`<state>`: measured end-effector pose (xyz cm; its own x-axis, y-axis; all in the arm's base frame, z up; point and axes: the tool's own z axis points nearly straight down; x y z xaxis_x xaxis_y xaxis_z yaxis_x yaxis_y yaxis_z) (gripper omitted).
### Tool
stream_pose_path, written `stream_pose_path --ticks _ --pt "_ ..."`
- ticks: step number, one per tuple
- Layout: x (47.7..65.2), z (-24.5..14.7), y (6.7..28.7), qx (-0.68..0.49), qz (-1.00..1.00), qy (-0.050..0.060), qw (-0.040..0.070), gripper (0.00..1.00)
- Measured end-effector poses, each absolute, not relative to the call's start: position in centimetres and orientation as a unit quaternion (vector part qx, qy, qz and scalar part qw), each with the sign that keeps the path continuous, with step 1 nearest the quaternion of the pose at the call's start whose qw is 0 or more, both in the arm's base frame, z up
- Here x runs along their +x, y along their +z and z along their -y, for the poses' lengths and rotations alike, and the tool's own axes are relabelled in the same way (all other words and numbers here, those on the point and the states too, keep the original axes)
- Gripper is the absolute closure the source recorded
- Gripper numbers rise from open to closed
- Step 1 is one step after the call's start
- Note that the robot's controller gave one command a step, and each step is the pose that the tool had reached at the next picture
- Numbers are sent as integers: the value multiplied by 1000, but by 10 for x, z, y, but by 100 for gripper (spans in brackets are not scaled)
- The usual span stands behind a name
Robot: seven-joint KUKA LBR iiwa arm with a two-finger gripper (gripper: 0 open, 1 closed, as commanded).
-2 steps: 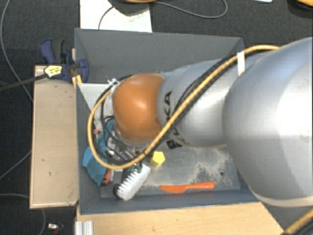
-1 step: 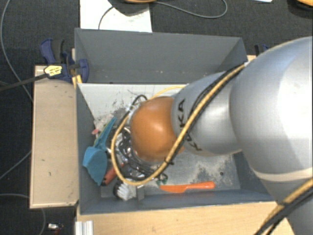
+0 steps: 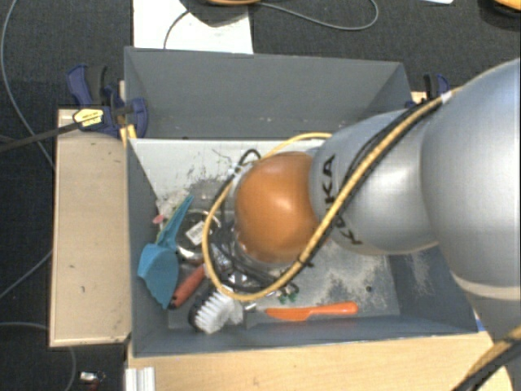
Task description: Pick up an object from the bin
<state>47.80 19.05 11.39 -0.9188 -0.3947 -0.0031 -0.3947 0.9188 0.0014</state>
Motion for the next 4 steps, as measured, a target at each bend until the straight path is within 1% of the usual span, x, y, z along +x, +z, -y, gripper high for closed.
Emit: stream_pose_path --ticks 1,2,3,4 --pt "482 -199 80 -214 -977 1 4 0" --pt "497 -187 71 -269 -963 3 4 0" --pt "485 -196 73 -231 -973 1 -1 100" --pt "485 -196 73 -231 -973 1 -1 100"
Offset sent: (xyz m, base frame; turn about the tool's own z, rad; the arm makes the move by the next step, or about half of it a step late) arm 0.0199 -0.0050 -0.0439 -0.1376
